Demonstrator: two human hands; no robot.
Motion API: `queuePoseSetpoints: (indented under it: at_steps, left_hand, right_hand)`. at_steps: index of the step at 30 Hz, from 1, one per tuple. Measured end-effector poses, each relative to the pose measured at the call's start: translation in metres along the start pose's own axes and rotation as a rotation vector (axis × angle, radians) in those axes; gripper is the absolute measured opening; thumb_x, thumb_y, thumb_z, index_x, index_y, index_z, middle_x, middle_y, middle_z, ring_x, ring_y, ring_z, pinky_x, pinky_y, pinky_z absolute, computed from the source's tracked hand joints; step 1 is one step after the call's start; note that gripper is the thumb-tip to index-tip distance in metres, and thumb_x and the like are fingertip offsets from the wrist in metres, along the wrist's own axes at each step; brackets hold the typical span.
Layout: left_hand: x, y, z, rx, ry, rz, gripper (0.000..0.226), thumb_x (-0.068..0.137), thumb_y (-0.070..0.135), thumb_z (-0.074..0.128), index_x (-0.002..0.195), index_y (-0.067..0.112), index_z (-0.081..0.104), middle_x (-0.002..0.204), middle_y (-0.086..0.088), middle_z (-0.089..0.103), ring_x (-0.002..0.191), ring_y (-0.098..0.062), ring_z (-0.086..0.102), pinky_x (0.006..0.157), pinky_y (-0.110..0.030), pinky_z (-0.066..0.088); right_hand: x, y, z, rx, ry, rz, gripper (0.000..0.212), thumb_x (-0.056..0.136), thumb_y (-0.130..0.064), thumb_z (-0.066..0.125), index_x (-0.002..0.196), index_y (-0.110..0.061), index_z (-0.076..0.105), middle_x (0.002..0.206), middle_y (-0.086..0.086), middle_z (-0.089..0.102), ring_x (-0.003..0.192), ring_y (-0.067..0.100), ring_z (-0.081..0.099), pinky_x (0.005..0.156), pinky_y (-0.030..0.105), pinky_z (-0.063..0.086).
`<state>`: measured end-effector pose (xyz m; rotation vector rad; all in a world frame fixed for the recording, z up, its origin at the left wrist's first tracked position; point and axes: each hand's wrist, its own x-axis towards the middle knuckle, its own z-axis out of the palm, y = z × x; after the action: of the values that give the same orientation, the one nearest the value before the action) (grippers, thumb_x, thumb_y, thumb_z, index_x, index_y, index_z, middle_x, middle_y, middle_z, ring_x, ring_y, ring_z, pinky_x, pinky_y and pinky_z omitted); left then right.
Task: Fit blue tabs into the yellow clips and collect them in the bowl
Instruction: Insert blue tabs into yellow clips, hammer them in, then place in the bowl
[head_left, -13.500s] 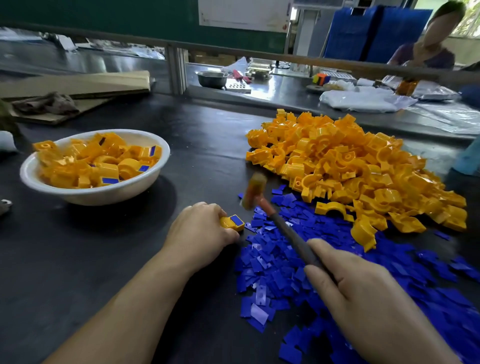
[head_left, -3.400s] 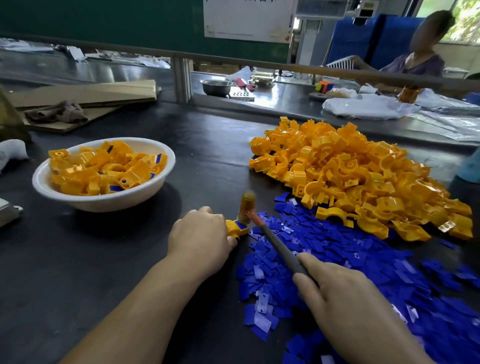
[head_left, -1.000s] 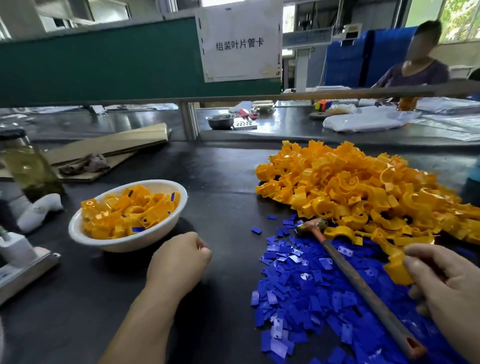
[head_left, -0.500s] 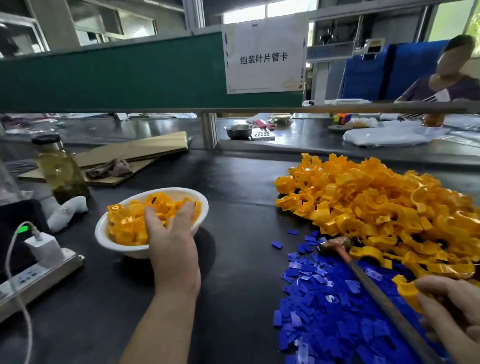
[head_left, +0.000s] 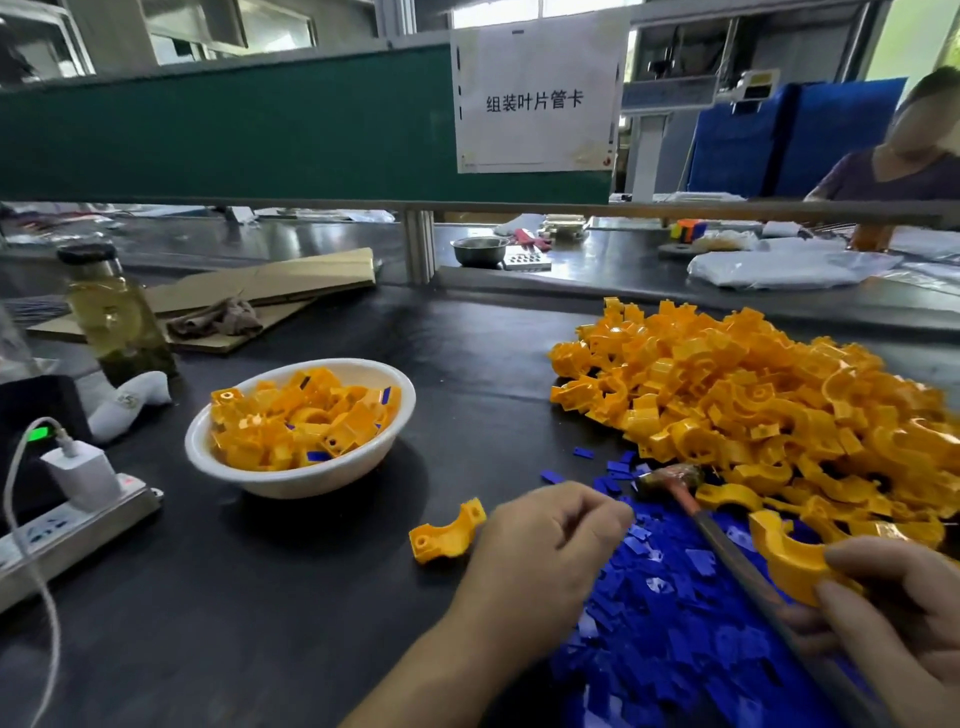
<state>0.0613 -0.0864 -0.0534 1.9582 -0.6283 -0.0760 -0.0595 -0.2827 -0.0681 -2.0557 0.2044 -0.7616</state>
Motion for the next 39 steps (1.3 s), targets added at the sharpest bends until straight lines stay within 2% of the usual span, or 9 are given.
queuePoseSetpoints:
  at_steps: [3, 6, 10, 17, 21, 25, 29, 33, 39]
  left_hand:
    - [0.005, -0.008, -0.001, 0.207, 0.086, -0.004, 0.035, 0.084, 0.067, 0.048, 0.096, 0.04, 0.066, 0.086, 0.018, 0.068, 0.08, 0.001, 0.062, 0.072, -0.031, 0.055]
    - [0.015, -0.028, -0.029, 0.68, 0.324, -0.108, 0.047, 0.088, 0.055, 0.057, 0.129, 0.031, 0.056, 0.128, 0.011, 0.058, 0.118, -0.011, 0.052, 0.098, -0.036, 0.045]
    - [0.017, -0.051, -0.046, 1.043, -0.007, -0.49, 0.052, 0.086, 0.057, 0.052, 0.128, 0.026, 0.051, 0.131, -0.001, 0.053, 0.122, -0.025, 0.049, 0.091, -0.04, 0.043]
    - [0.022, -0.044, -0.058, 0.739, 0.24, -0.335, 0.022, 0.086, 0.034, 0.061, 0.1, 0.018, 0.062, 0.103, -0.006, 0.062, 0.094, -0.027, 0.059, 0.079, -0.039, 0.05]
    - [0.034, -0.027, -0.087, 0.655, 0.777, -0.06, 0.042, 0.087, 0.015, 0.068, 0.125, 0.0, 0.057, 0.129, -0.025, 0.054, 0.121, -0.04, 0.047, 0.1, -0.05, 0.036]
    - [0.044, -0.016, -0.103, 0.766, 0.883, -0.137, 0.072, 0.09, 0.018, 0.062, 0.15, -0.001, 0.027, 0.161, -0.025, 0.012, 0.15, -0.039, 0.009, 0.115, -0.057, 0.015]
    - [0.027, -0.001, -0.059, 0.548, 0.553, -0.078, 0.068, 0.089, 0.04, 0.064, 0.146, 0.01, 0.041, 0.152, -0.012, 0.04, 0.141, -0.027, 0.035, 0.116, -0.045, 0.029]
    - [0.004, 0.026, 0.012, -0.372, -0.187, -0.385, 0.038, 0.09, 0.056, 0.056, 0.105, 0.023, 0.07, 0.097, 0.005, 0.077, 0.093, -0.013, 0.072, 0.09, -0.038, 0.055]
    - [0.005, 0.02, 0.048, -0.942, -0.304, -0.419, 0.033, 0.078, 0.033, 0.066, 0.101, 0.009, 0.072, 0.1, -0.017, 0.073, 0.077, -0.026, 0.067, 0.065, -0.035, 0.057]
  right_hand:
    - [0.0, -0.01, 0.009, -0.067, -0.028, -0.027, 0.052, 0.075, 0.004, 0.065, 0.09, -0.045, 0.059, 0.084, -0.003, 0.07, 0.061, 0.005, 0.07, 0.048, 0.027, 0.057]
    - [0.002, -0.015, 0.008, -0.132, -0.059, -0.023, 0.049, 0.074, 0.008, 0.066, 0.085, -0.04, 0.057, 0.078, -0.002, 0.067, 0.064, -0.001, 0.068, 0.053, 0.021, 0.056]
    - [0.006, -0.02, 0.004, -0.195, -0.133, 0.011, 0.046, 0.076, 0.004, 0.067, 0.086, -0.038, 0.054, 0.083, -0.003, 0.064, 0.072, -0.001, 0.067, 0.058, 0.025, 0.056]
    - [0.007, -0.025, 0.001, -0.245, -0.121, -0.003, 0.045, 0.073, 0.004, 0.07, 0.085, -0.038, 0.055, 0.082, -0.007, 0.063, 0.066, -0.007, 0.065, 0.059, 0.023, 0.054]
    - [0.007, -0.025, 0.001, -0.289, -0.134, -0.036, 0.042, 0.072, 0.0, 0.071, 0.084, -0.037, 0.056, 0.08, -0.01, 0.063, 0.07, 0.001, 0.066, 0.059, 0.025, 0.056]
    - [0.003, -0.03, 0.003, -0.333, -0.087, -0.086, 0.041, 0.069, 0.0, 0.074, 0.086, -0.034, 0.061, 0.079, -0.013, 0.064, 0.067, 0.008, 0.067, 0.055, 0.027, 0.056]
    - [-0.004, -0.029, 0.013, -0.128, -0.023, 0.021, 0.039, 0.077, 0.002, 0.068, 0.086, -0.035, 0.06, 0.072, -0.007, 0.071, 0.064, 0.001, 0.069, 0.055, 0.024, 0.055]
    - [-0.006, -0.036, 0.017, 0.308, -0.114, 0.247, 0.045, 0.085, 0.007, 0.055, 0.078, -0.037, 0.059, 0.087, -0.014, 0.069, 0.072, 0.018, 0.073, 0.059, 0.03, 0.06]
    - [-0.011, -0.036, 0.014, 0.13, -0.191, 0.182, 0.028, 0.087, -0.013, 0.061, 0.081, -0.039, 0.053, 0.08, -0.011, 0.069, 0.059, 0.011, 0.068, 0.055, 0.025, 0.057]
